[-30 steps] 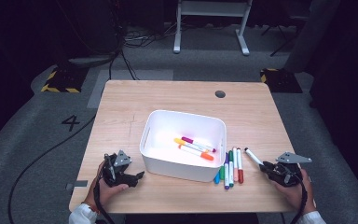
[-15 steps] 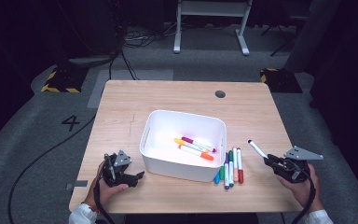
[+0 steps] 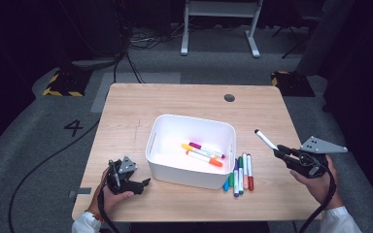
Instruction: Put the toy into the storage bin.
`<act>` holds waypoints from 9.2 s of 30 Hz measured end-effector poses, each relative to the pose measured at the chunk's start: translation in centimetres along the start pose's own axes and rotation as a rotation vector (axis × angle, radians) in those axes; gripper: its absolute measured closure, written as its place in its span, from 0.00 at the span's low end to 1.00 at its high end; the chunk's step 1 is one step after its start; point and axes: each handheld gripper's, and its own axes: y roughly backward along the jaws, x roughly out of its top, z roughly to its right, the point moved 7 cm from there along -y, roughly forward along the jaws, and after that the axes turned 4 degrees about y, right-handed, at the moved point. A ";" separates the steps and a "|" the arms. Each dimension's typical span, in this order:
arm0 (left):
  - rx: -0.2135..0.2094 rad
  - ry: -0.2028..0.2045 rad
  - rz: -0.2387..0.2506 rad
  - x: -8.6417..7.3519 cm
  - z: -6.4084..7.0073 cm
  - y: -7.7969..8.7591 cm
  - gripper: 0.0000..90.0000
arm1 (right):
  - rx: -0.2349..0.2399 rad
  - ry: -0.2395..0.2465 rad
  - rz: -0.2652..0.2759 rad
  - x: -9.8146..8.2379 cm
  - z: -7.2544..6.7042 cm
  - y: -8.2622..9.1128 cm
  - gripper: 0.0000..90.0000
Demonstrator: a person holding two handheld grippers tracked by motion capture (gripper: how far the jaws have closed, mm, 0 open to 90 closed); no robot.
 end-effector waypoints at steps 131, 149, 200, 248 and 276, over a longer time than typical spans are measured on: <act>0.001 0.000 0.000 0.0 0.0 0.0 0.17 | 0.106 0.156 -0.104 0.9 -5.1 -2.9 0.36; 0.001 0.000 0.001 0.0 0.0 0.0 0.17 | 0.094 0.047 -0.232 -7.8 -5.2 -6.4 0.33; 0.009 0.002 0.002 0.0 0.0 0.0 0.17 | -0.051 -0.063 -0.053 -3.4 0.8 -2.2 0.83; 0.009 0.002 0.001 0.0 0.0 0.0 0.17 | 0.384 0.268 -0.042 11.8 -13.8 -11.6 0.83; 0.010 -0.001 0.001 0.0 0.0 0.0 0.17 | 0.587 0.421 -0.274 7.9 -17.1 -10.8 0.83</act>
